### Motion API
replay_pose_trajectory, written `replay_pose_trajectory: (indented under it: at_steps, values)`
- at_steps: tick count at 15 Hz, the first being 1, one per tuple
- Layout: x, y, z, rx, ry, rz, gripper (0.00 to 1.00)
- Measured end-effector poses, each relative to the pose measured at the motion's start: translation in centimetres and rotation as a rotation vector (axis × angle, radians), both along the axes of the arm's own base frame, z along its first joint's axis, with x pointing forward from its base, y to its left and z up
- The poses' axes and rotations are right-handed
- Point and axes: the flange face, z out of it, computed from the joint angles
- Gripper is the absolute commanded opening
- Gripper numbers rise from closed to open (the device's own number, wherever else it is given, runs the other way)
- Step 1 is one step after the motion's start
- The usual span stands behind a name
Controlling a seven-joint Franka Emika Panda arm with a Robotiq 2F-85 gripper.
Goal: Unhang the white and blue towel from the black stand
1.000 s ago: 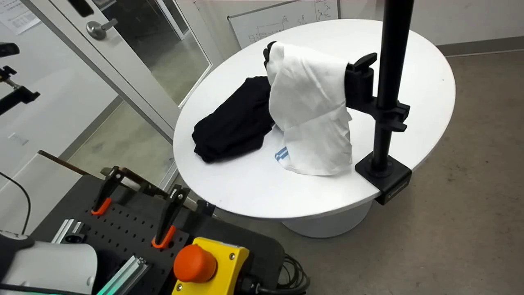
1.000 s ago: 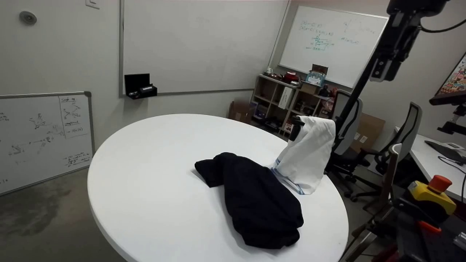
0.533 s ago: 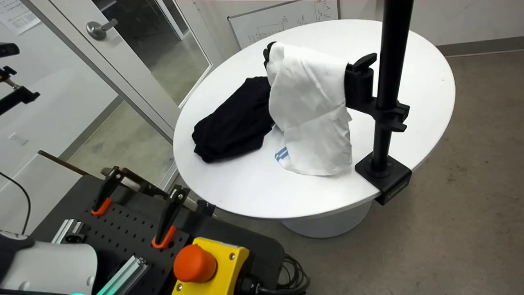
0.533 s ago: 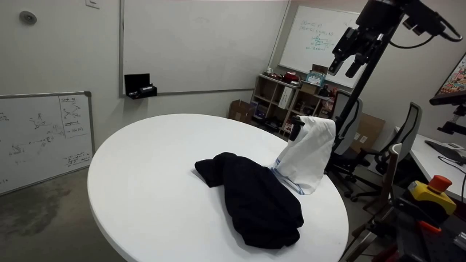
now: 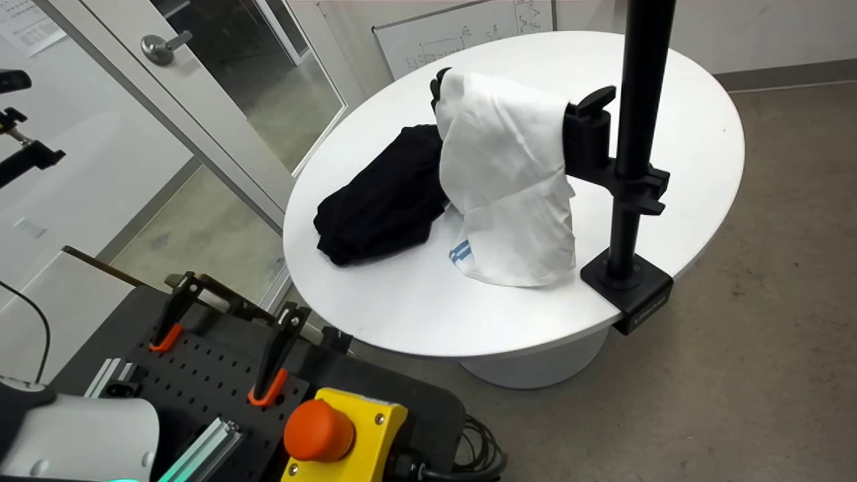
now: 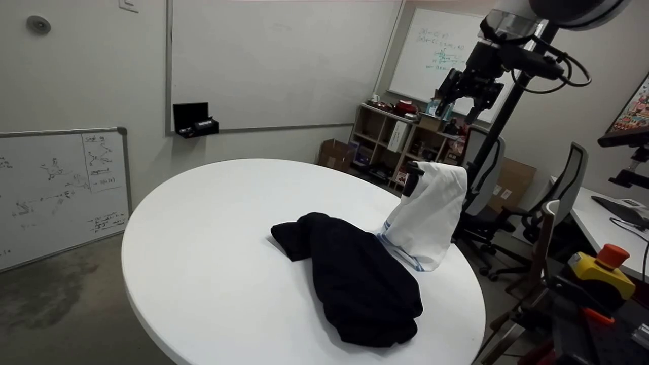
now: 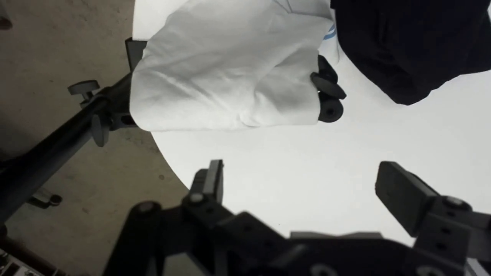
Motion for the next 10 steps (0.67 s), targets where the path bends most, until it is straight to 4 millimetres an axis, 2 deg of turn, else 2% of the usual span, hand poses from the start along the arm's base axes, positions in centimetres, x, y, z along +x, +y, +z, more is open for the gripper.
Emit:
replay_pose_trajectory:
  at_steps: [4, 10]
  values:
    - [2.0, -1.7, -2.8, 0.003, 0.028, -0.072, 1.00]
    - [3.8, -2.5, -6.7, 0.014, 0.072, -0.143, 1.00]
